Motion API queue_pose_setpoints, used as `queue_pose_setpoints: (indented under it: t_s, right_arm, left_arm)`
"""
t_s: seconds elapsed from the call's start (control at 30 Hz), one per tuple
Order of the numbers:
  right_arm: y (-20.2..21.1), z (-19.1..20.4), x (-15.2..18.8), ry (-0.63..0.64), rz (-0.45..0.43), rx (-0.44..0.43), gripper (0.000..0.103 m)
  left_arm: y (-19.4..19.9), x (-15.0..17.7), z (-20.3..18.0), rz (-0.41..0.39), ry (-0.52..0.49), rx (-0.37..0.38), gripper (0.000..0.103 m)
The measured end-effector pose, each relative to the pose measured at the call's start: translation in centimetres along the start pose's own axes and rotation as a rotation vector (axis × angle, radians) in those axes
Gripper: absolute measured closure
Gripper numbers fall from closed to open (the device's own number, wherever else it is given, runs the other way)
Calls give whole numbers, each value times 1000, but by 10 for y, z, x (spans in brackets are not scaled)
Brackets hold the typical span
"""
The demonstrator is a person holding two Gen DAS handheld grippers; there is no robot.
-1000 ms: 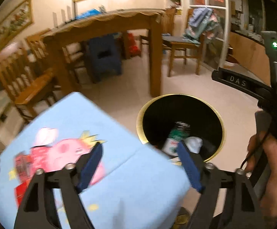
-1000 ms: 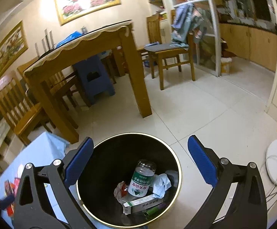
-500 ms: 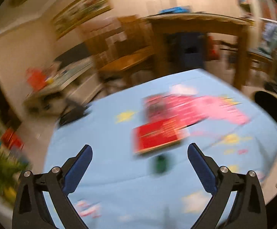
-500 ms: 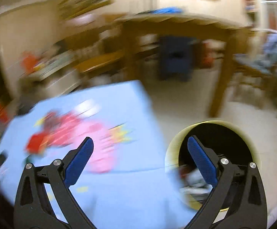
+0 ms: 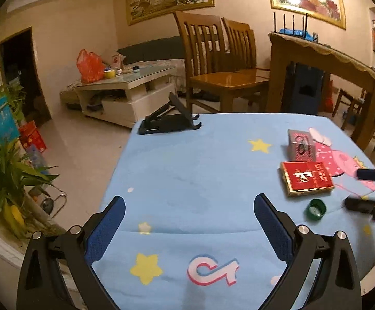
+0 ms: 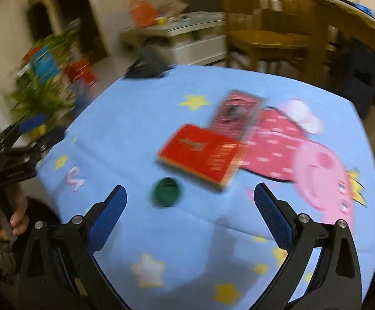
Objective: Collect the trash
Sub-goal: 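Grasp the green bottle cap with the right gripper, then grasp the red cigarette box with the left gripper while the right gripper holds the cap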
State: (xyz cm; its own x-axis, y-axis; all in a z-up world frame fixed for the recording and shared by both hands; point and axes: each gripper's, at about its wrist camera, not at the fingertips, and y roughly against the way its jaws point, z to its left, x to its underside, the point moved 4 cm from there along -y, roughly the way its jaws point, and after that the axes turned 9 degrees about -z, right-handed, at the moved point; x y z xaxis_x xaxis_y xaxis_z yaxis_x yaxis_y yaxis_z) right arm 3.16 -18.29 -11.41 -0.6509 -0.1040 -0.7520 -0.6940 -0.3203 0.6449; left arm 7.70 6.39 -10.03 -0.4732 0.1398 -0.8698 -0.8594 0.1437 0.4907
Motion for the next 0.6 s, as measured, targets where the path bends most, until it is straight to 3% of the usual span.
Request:
queue_pose_setpoints:
  t_s: [0.07, 0.13, 0.17, 0.2, 0.33, 0.37, 0.4, 0.5, 0.6]
  right_arm:
    - [-9, 16, 0, 47, 21, 13, 7]
    - [-19, 23, 3, 48, 45, 17, 25]
    - [-29, 25, 5, 28, 71, 9, 40]
    - [-37, 24, 8, 8, 93, 14, 45]
    - [-48, 20, 16, 3, 91, 59, 49]
    - [-47, 19, 18, 3, 91, 59, 63]
    - [-44, 18, 19, -10, 95, 34, 71]
    - [-30, 10, 28, -26, 86, 31, 71]
    - [3, -25, 35, -129, 31, 50, 71]
  left_arm:
    - [1, -1, -2, -1, 19, 10, 7]
    - [0, -1, 3, 6, 52, 30, 7]
    - [-3, -2, 2, 10, 63, 35, 7]
    - [-4, -2, 4, 14, 75, 43, 7]
    - [-6, -2, 4, 15, 80, 55, 7]
    - [-5, -1, 3, 14, 76, 55, 7]
    - [-5, -1, 1, 16, 67, 55, 7]
    - [-7, 1, -10, 32, 29, 72, 7]
    - [-16, 0, -31, 65, 0, 118, 7]
